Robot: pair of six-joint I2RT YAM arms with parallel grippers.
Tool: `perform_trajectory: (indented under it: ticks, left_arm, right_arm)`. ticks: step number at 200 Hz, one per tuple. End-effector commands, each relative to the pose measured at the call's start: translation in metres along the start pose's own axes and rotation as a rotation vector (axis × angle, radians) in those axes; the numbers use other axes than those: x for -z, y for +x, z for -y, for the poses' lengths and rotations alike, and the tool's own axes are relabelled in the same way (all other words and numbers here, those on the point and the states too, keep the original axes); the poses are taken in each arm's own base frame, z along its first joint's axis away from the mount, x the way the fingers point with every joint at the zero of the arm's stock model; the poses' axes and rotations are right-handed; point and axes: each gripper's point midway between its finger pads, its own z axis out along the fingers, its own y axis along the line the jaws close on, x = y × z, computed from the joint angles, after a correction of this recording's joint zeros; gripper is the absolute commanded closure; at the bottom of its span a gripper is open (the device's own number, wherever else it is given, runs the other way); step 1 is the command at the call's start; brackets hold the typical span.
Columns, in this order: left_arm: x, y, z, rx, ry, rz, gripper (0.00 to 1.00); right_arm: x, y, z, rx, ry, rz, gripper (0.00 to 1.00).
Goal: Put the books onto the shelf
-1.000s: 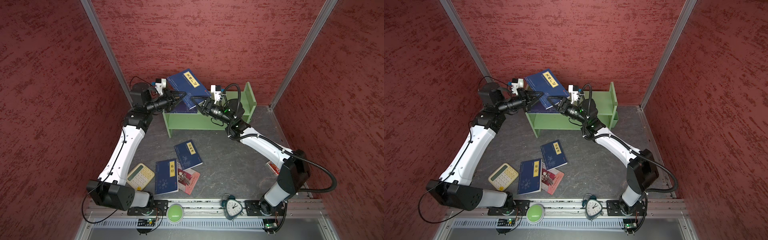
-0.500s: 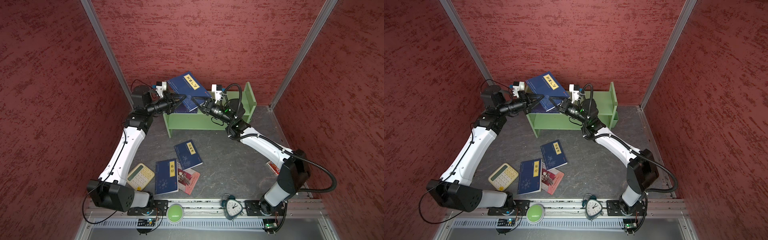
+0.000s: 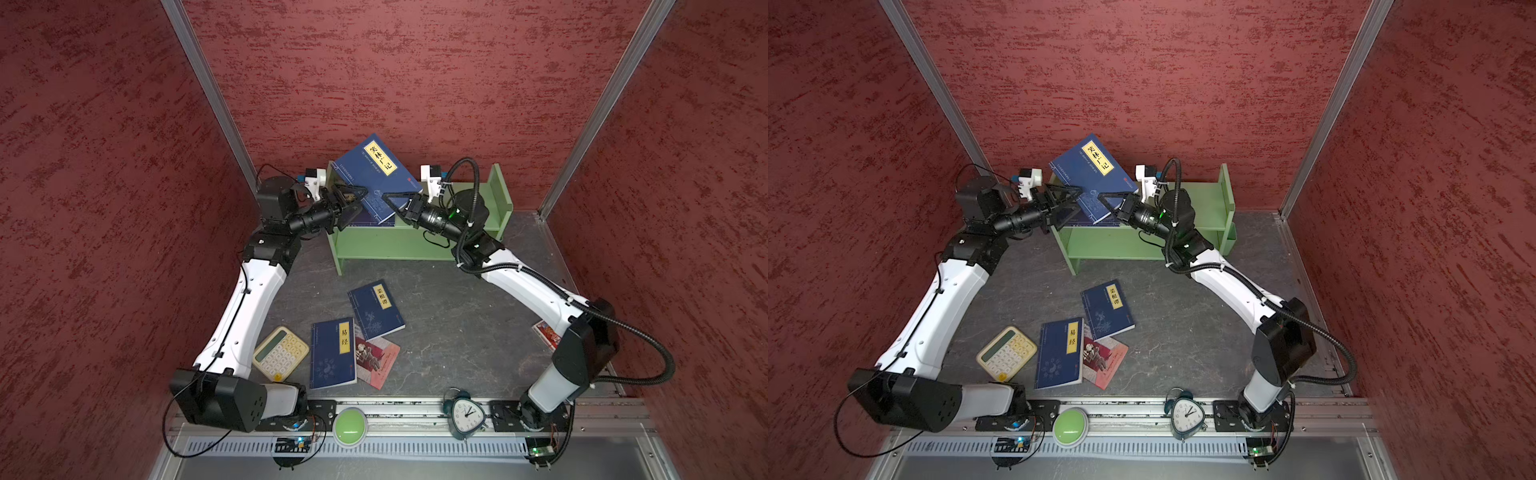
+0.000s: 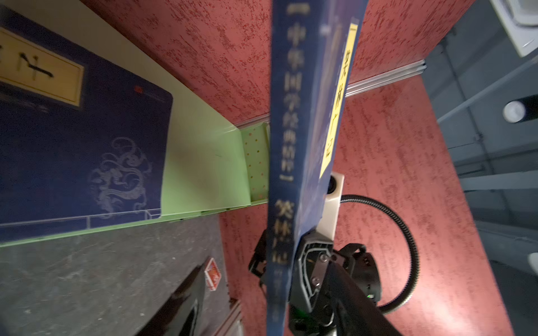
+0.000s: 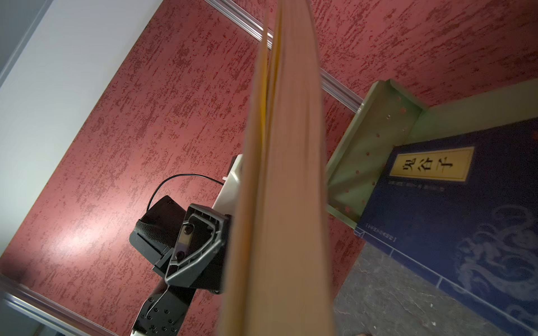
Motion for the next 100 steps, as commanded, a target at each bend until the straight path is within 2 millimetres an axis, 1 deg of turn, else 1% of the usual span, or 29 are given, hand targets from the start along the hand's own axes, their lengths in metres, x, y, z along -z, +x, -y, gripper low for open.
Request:
perform_trajectory:
  ticks: [1,26,40,55,74,100]
  left_arm:
    - [0.022,-0.005,0.010,-0.089,-0.044,0.049,0.26]
    - [0.036,-0.010,0.009,-0.089,-0.051,0.064,0.25]
    - [0.044,-0.012,0.012,-0.117,-0.052,0.075,0.25]
    - [0.050,-0.014,0.014,-0.134,-0.049,0.083,0.25]
    - [0.053,-0.015,0.014,-0.142,-0.045,0.086,0.24]
    - [0.052,-0.018,0.010,-0.135,-0.046,0.092,0.24]
  right_arm:
    - [0.013,-0.016,-0.012,0.048,0.043,-0.016,0.93]
    - [0.025,-0.023,-0.004,0.054,0.079,-0.059,0.92]
    - [0.031,-0.024,0.001,0.050,0.090,-0.092,0.91]
    - [0.035,-0.023,0.012,0.036,0.118,-0.143,0.91]
    - [0.037,-0.019,0.020,0.039,0.133,-0.213,0.91]
    - [0.037,-0.013,0.035,0.025,0.157,-0.282,0.86]
